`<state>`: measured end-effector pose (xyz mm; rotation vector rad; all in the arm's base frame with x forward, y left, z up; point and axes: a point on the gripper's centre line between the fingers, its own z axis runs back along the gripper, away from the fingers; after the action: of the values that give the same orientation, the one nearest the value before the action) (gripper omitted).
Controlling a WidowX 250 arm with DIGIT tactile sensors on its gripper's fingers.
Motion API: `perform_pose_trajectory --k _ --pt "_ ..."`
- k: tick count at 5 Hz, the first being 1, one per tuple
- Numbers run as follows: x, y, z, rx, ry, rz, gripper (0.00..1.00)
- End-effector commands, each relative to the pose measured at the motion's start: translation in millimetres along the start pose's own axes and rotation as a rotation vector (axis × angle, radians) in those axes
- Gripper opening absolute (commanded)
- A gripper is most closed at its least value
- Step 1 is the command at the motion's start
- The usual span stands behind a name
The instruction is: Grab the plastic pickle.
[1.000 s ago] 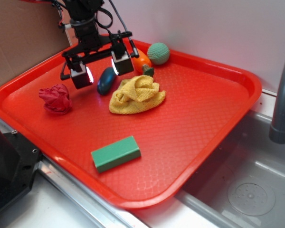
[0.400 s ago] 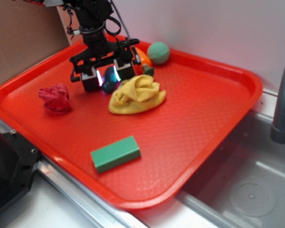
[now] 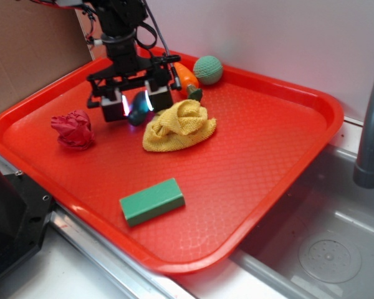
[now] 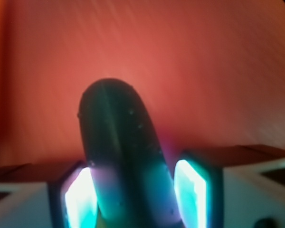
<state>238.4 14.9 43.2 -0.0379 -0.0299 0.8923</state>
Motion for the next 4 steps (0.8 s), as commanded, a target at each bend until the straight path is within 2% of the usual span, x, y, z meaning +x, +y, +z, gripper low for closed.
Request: perform_pose_trajectory --k 1,2,3,4 --pt "-6.1 2.7 83.5 0.002 -0.037 -0.392 0.0" --pt "-25.2 12.7 116.9 0.001 -0.027 -0.542 0.0" --pt "-37.0 25.4 138.2 -0.029 -0.079 -0.589 0.0" --pt "-43.0 31.7 146.0 -0.044 -0.09 -0.622 0.0"
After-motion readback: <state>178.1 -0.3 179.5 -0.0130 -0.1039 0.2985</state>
